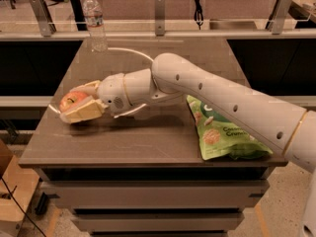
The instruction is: Move apple near water bottle
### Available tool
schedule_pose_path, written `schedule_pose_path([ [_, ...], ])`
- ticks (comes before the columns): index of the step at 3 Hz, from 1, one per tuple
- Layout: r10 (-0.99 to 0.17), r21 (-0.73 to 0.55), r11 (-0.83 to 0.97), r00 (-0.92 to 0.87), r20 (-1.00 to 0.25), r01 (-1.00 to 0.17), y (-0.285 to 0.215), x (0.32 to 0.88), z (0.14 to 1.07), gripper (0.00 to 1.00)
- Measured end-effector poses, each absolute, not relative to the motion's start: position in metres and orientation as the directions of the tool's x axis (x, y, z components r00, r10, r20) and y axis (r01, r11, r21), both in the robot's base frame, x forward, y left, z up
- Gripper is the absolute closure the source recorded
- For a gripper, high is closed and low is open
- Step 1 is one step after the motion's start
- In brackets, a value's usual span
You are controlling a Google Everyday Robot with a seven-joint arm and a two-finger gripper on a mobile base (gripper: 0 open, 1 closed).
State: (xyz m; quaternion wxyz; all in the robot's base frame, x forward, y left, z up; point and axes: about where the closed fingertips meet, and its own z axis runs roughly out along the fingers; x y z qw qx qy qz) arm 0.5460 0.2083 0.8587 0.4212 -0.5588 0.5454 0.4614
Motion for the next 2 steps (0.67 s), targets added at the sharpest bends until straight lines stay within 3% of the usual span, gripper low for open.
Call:
schedule_pose_path([
  [1, -0.218, 0.031, -0.007, -0.029, -0.975, -0.999, 0.181, 0.559, 0.878, 0.88],
  [2, -0.24, 0.017, 0.077, -0.035, -0.97, -0.997, 0.133, 0.58, 0.903, 1.0],
])
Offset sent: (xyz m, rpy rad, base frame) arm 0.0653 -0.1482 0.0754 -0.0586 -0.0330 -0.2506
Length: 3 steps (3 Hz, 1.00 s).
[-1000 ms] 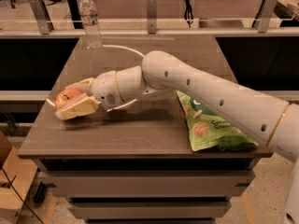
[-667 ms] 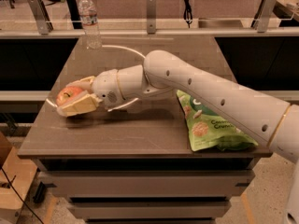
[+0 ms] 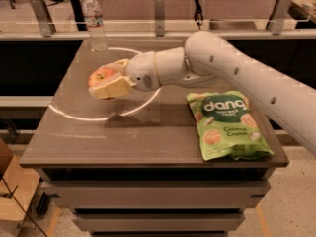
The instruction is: Move apple near water bottle
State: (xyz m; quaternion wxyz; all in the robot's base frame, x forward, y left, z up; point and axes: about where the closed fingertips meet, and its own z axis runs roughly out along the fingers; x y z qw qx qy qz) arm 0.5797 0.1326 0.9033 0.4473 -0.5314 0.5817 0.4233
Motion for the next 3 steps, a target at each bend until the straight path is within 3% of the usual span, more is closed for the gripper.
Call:
schedule_pose_path([
  [1, -0.246, 0.018, 0.183, -0.063, -0.967, -0.983, 0.0765, 0.6093, 0.9245, 1.0],
  [3, -0.219, 0.009, 0.242, -0.064, -0.974, -0.97, 0.0704, 0.6142, 0.9238, 1.0],
])
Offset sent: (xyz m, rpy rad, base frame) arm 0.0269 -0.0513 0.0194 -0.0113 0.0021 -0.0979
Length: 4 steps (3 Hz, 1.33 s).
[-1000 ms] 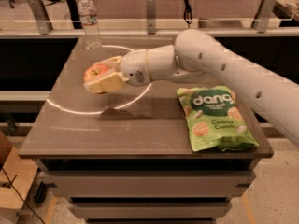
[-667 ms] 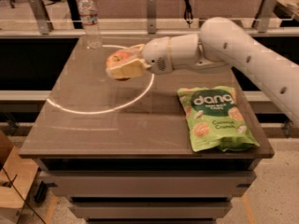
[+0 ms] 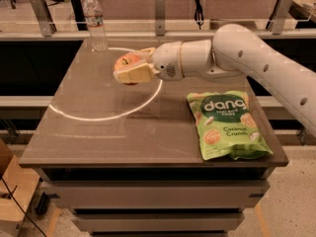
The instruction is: Move apple near water bottle
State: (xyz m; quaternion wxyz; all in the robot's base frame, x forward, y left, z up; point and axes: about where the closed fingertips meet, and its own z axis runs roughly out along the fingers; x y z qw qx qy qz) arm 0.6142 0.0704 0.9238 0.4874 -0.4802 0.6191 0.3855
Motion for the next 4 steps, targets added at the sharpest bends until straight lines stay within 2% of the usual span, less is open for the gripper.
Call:
schedule_pose_path([
  [2, -0.089, -0.099, 0.403, 0.069, -0.994, -0.91, 0.082, 0.68, 0.917, 1.0],
  [4, -0.125, -0.161, 0.499, 0.112, -0.986, -0.852, 0.092, 0.753, 0.91, 1.0],
])
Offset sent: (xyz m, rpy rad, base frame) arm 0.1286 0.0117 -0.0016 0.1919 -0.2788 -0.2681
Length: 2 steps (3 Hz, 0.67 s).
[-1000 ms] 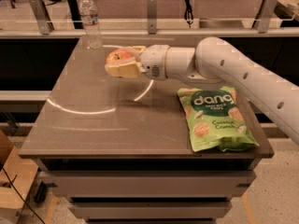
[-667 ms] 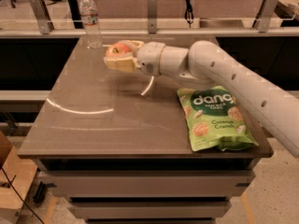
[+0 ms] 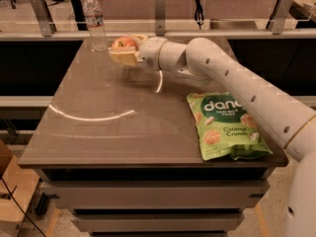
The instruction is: Move apple near water bottle
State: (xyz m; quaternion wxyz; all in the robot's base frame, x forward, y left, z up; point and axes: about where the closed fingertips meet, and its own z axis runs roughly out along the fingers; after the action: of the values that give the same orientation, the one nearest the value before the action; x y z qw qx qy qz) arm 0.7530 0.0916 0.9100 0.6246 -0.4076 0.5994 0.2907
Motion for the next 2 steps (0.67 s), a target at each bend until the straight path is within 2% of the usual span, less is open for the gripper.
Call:
schedule_pose_path([
  [2, -0.283, -0.177, 0.494, 0.035, -0.958, -0.851, 0.115, 0.794, 0.892, 1.0],
])
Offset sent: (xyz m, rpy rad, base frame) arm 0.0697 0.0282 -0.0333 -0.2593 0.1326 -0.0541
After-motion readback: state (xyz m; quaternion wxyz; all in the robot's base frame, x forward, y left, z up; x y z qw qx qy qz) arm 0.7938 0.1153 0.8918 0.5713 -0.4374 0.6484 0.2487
